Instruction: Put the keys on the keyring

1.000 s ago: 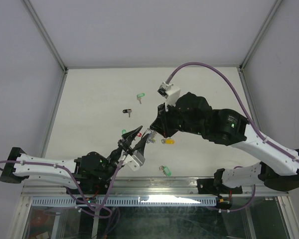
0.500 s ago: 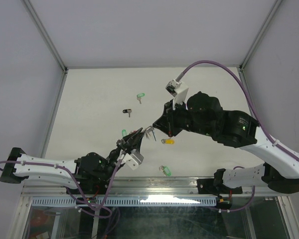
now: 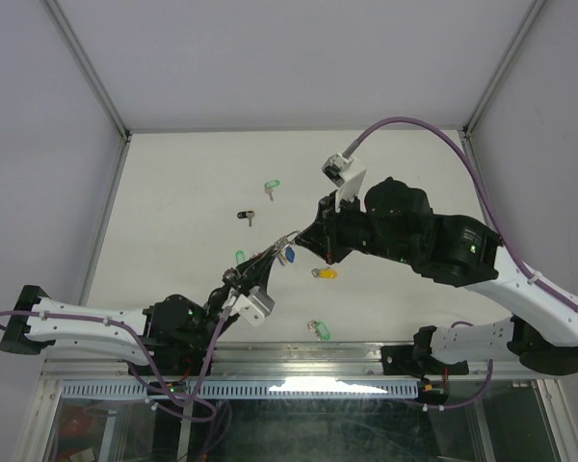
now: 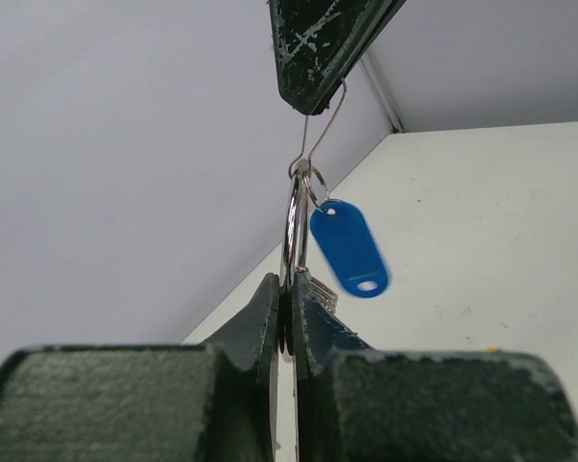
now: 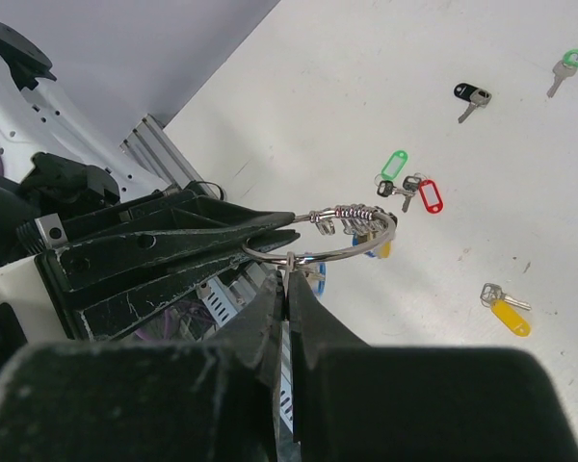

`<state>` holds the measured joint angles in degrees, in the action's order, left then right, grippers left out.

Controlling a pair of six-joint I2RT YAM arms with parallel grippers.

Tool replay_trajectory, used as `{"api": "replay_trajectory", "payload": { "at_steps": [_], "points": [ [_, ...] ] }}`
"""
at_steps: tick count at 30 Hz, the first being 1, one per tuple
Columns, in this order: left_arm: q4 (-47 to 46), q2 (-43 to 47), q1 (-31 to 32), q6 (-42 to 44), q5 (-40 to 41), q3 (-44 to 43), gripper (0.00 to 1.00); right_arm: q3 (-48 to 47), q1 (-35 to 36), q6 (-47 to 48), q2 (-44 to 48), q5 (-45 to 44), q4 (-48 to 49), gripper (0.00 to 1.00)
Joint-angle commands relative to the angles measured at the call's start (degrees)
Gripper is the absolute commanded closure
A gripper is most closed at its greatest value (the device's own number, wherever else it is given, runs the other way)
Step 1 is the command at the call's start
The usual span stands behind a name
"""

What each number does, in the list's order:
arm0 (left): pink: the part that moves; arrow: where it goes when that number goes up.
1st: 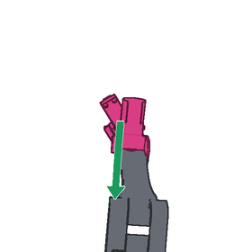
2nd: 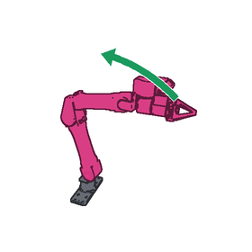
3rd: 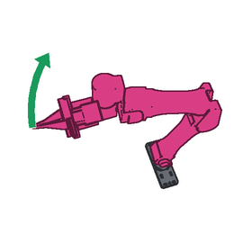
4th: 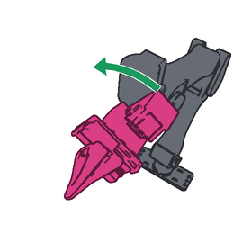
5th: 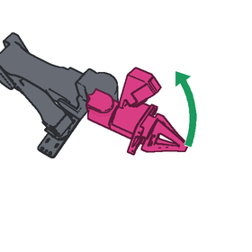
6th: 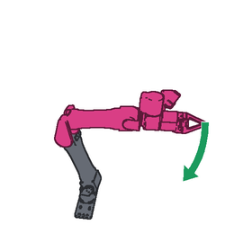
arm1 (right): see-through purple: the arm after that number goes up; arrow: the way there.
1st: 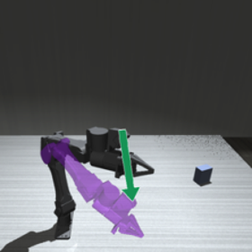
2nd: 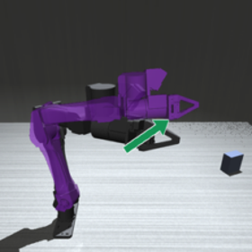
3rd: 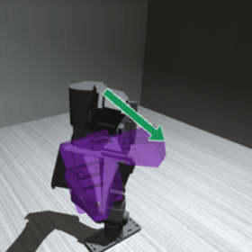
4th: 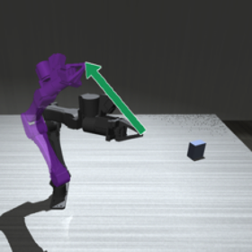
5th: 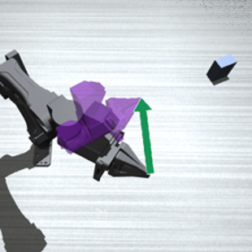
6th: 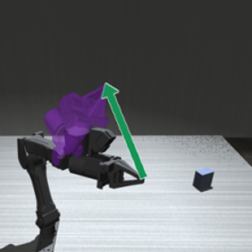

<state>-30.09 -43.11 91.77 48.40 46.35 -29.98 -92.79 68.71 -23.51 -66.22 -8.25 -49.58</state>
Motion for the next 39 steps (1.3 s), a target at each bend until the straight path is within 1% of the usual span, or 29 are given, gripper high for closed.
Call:
{"api": "replay_trajectory", "payload": {
  "at_steps": [1,7,13,19,25,28,30,32,35,39],
  "points": [
    [-2.8,1.4,-0.7,-2.2,0.4,0.6,1.0,-0.4,-0.1,1.7,2.8,1.5,6.0,1.0],
    [-2.2,1.7,-1.2,-3.9,-0.8,0.6,1.0,0.9,-0.2,2.1,3.7,2.9,7.7,1.0],
    [-3.2,0.7,-2.1,-5.8,-2.4,1.1,1.0,3.0,-0.1,1.9,4.7,7.3,11.7,1.0],
    [-9.3,-1.5,-2.5,-6.9,-3.3,3.0,1.0,2.1,-0.2,2.3,2.8,11.9,12.4,1.0],
    [-16.1,-4.2,-2.6,-7.2,-3.5,4.9,1.0,-0.6,-0.2,3.1,-0.6,16.2,10.3,0.99],
    [-19.0,-4.6,-2.6,-7.1,-3.5,5.9,1.0,-1.5,-0.1,3.4,-1.7,18.4,9.9,0.89],
    [-20.2,-4.5,-2.7,-7.4,-3.5,6.6,1.0,-1.7,-0.2,3.5,-2.0,19.5,10.1,0.8],
    [-21.4,-4.0,-2.7,-7.9,-3.5,7.2,1.0,-1.8,-0.1,4.0,-1.6,19.1,10.3,0.72],
    [-22.8,-2.9,-2.6,-9.0,-3.7,8.3,1.0,-1.6,-0.1,5.6,0.2,14.5,10.4,0.62],
    [-23.3,-1.1,-2.7,-10.3,-4.3,9.0,1.0,2.1,-0.1,11.4,4.8,7.3,13.0,0.55]
  ]
}}
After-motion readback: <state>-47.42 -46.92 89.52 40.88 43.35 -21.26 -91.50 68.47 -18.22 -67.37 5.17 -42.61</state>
